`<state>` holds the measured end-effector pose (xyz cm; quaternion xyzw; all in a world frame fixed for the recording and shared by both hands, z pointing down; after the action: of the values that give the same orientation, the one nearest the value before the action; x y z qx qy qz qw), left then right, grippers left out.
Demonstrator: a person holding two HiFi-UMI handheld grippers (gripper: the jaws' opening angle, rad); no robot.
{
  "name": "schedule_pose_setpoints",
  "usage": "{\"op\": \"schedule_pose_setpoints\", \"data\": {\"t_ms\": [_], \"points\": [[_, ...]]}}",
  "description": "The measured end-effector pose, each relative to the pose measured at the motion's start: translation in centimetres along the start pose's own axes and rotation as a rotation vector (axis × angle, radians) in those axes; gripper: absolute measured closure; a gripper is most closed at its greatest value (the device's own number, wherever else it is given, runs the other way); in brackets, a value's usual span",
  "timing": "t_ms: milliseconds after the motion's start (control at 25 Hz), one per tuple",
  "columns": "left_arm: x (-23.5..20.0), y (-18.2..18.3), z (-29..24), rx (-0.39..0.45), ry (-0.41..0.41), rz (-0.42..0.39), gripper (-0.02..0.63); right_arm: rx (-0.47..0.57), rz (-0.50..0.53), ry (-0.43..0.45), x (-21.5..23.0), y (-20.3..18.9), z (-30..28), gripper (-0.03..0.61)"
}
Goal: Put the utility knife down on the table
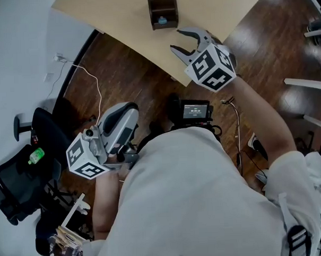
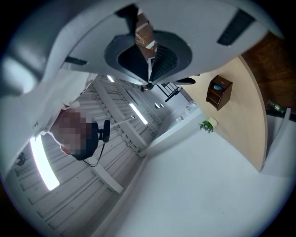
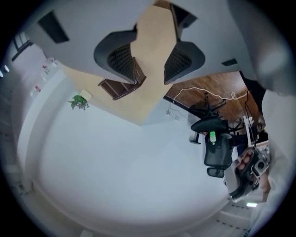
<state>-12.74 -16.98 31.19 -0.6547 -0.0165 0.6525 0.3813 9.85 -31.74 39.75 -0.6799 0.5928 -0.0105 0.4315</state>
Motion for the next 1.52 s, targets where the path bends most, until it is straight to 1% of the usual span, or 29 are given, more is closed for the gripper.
{"op": "schedule_pose_setpoints", "data": {"t_ms": [120,200,320,400,560,640,720,800,960,1040,1160,1320,1520], "points": [[0.1,-0.7,1.0,-0.033,-0.023,0.012,0.611,-0.004,-0.160,0.003,-2.1,0.3,2.3,0.387],[0.2,-0.9,1.5,-0.053,-0.038,0.018,0.611,0.011,-0.278,-0.004,-3.1,0.6,3.8,0.387],[0.7,-1.5,2.4,-0.077,-0.051,0.021,0.611,0.017,-0.412,-0.025,-4.7,1.1,6.1,0.387],[1.0,-2.1,3.2,-0.089,-0.057,0.024,0.611,0.035,-0.519,-0.037,-6.2,1.4,7.9,0.387],[1.9,-3.6,5.1,-0.121,-0.077,0.033,0.611,0.147,-0.786,-0.076,-9.7,2.1,11.8,0.388],[3.0,-4.6,6.8,-0.149,-0.108,0.036,0.611,0.192,-0.877,-0.121,-12.3,3.2,14.4,0.402],[4.3,-5.8,8.4,-0.179,-0.136,0.034,0.611,0.231,-0.937,-0.164,-15.0,4.4,17.1,0.411],[4.8,-6.5,9.1,-0.199,-0.151,0.030,0.611,0.265,-0.983,-0.194,-16.6,4.8,19.0,0.424],[3.9,-5.8,8.5,-0.220,-0.166,0.040,0.611,0.307,-1.042,-0.212,-16.8,5.1,19.6,0.476],[3.6,-5.6,8.4,-0.237,-0.177,0.051,0.611,0.331,-1.066,-0.217,-17.0,5.4,19.9,0.516],[4.8,-7.1,9.2,-0.275,-0.199,0.058,0.611,0.351,-1.077,-0.255,-19.2,6.2,22.3,0.577],[6.8,-8.9,9.3,-0.312,-0.218,0.038,0.611,0.362,-1.067,-0.299,-21.7,6.8,26.3,0.577],[8.1,-9.7,7.8,-0.320,-0.232,0.026,0.611,0.361,-1.033,-0.306,-21.5,6.6,29.0,0.577]]}}
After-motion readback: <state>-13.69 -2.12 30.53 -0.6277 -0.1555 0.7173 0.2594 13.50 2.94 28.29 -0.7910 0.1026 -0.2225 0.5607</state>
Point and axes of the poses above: the fingertips, and each gripper's own axes: z backward along the fingers, x to its right, y out of its top, the point moved 8 cm from there along z, backward along the fingers, and after that the axes turned 14 degrees about z, right-handed, at the moved point
